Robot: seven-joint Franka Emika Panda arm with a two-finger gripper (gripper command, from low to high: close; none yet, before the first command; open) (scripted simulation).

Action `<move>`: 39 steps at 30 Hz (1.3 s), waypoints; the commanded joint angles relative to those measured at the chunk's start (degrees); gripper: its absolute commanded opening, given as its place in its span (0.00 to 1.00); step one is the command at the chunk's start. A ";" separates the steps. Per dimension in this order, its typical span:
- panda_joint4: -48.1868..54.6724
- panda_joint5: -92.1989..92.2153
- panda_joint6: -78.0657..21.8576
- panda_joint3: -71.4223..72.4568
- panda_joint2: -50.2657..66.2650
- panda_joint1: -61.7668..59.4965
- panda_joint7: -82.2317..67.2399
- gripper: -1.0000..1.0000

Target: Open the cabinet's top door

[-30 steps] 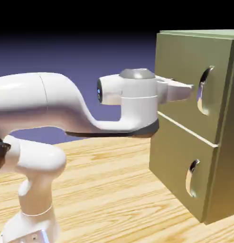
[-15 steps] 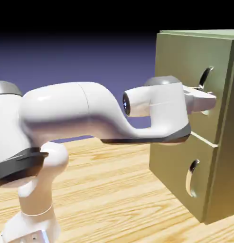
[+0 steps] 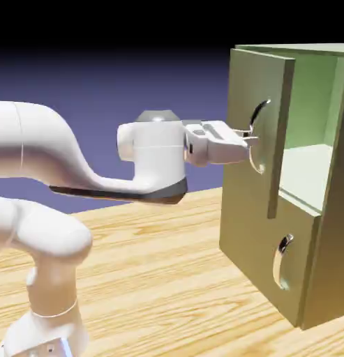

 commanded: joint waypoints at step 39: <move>7.94 81.99 -68.67 80.97 11.55 -15.92 -1.54 0.00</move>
